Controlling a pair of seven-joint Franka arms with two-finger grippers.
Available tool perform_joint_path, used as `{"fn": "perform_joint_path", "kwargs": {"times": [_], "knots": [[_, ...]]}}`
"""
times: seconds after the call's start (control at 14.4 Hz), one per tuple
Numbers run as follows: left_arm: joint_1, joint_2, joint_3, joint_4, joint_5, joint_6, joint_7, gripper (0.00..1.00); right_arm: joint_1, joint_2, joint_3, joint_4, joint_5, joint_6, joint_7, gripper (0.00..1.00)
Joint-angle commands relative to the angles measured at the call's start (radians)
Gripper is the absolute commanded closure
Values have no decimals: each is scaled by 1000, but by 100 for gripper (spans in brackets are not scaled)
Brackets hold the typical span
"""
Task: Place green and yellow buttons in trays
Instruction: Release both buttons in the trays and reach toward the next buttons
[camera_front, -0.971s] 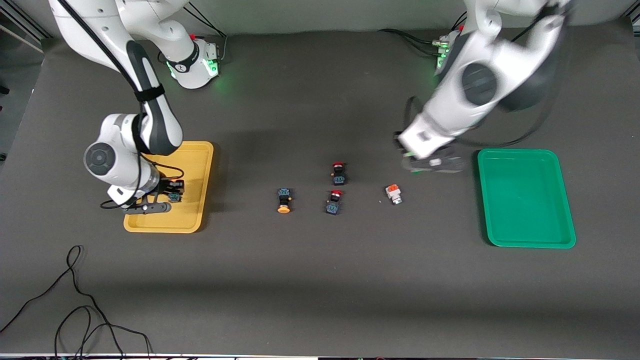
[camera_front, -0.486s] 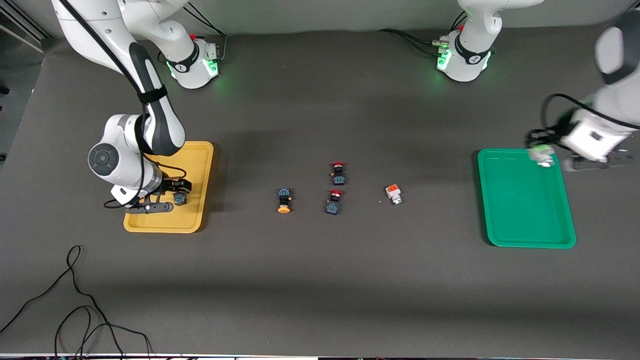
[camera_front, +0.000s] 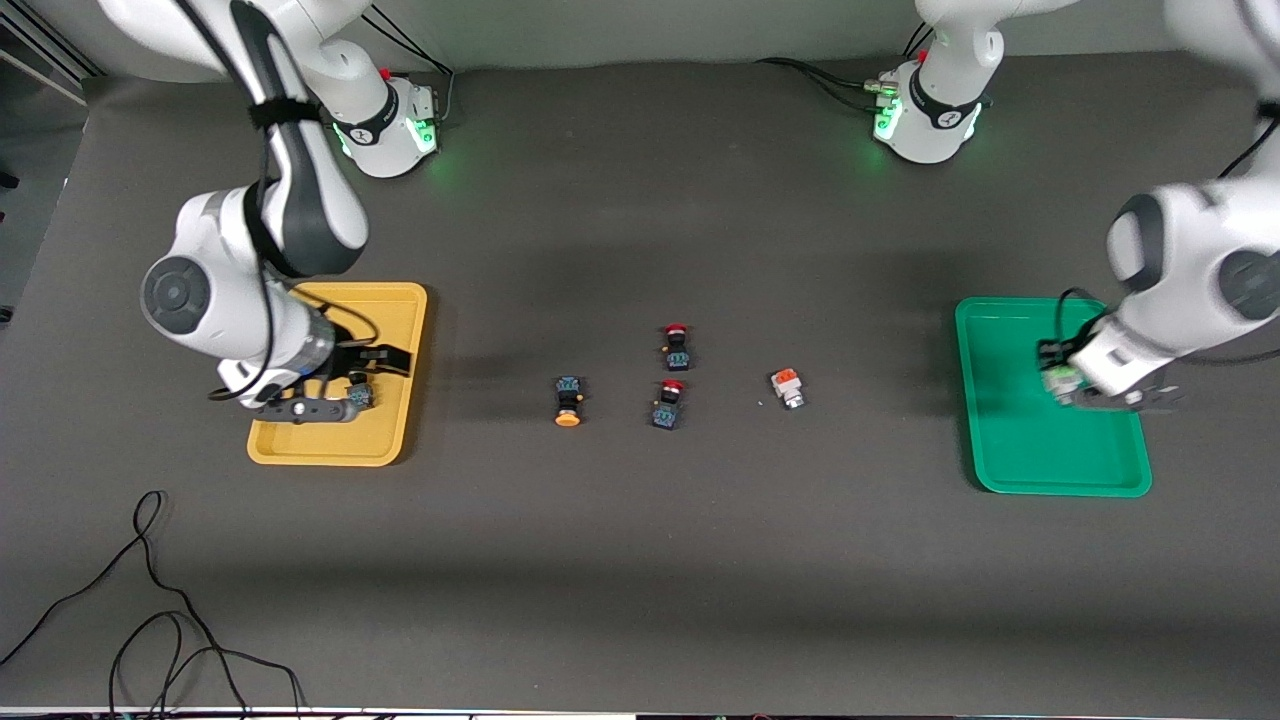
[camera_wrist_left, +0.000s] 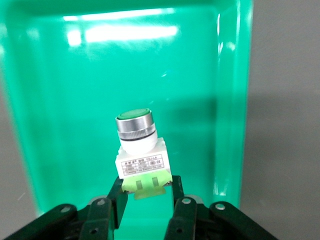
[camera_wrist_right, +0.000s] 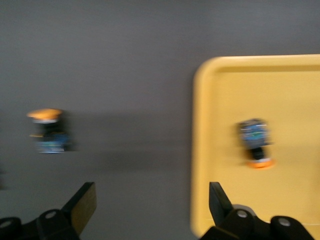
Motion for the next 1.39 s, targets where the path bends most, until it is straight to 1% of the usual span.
{"fn": "perform_joint_path", "kwargs": {"times": [0.0,0.07,0.14,0.21,0.28,0.35,0.49,0.62,0.69,0.76,0.83,0.97,1.04,1.11,1.18,1.25,1.32], "knots": [[1,55,-12,21,24,33,19,91,83,110,-7,119,98,-18,91,0],[-1,55,-12,23,26,30,21,78,106,146,-6,153,100,-17,138,0],[-1,53,-14,24,26,19,31,63,142,187,-6,185,100,-9,190,0],[-1,47,-14,29,26,7,63,30,167,225,-6,213,102,-6,221,0],[1,36,-16,40,26,-22,83,0,189,268,-6,240,108,-1,240,0],[4,18,-16,68,26,-88,103,0,207,296,-6,245,131,18,244,0],[13,-52,-17,153,10,-288,162,0,232,344,-2,236,171,98,243,0],[13,-105,-17,287,-25,-516,177,0,261,414,1,236,227,184,244,0],[11,-111,-17,349,-49,-588,176,0,272,446,5,235,249,224,240,0],[7,-110,-19,378,-66,-615,174,0,279,477,5,235,251,248,237,0],[-2,-111,-22,385,-71,-607,173,0,279,502,10,233,251,273,231,0],[-57,-99,-29,374,-91,-581,131,0,284,532,16,227,251,305,231,0],[-103,-94,-28,365,-117,-561,51,0,293,537,17,215,252,327,231,0],[-154,-93,-29,351,-125,-532,-47,0,296,539,19,192,252,356,229,3],[-215,-93,-29,339,-132,-502,-132,0,301,539,19,181,252,374,228,21],[-276,-93,-29,327,-134,-474,-213,0,301,536,21,179,252,371,228,72],[-336,-93,-29,317,-134,-439,-313,0,296,525,21,179,254,364,229,100]]}}
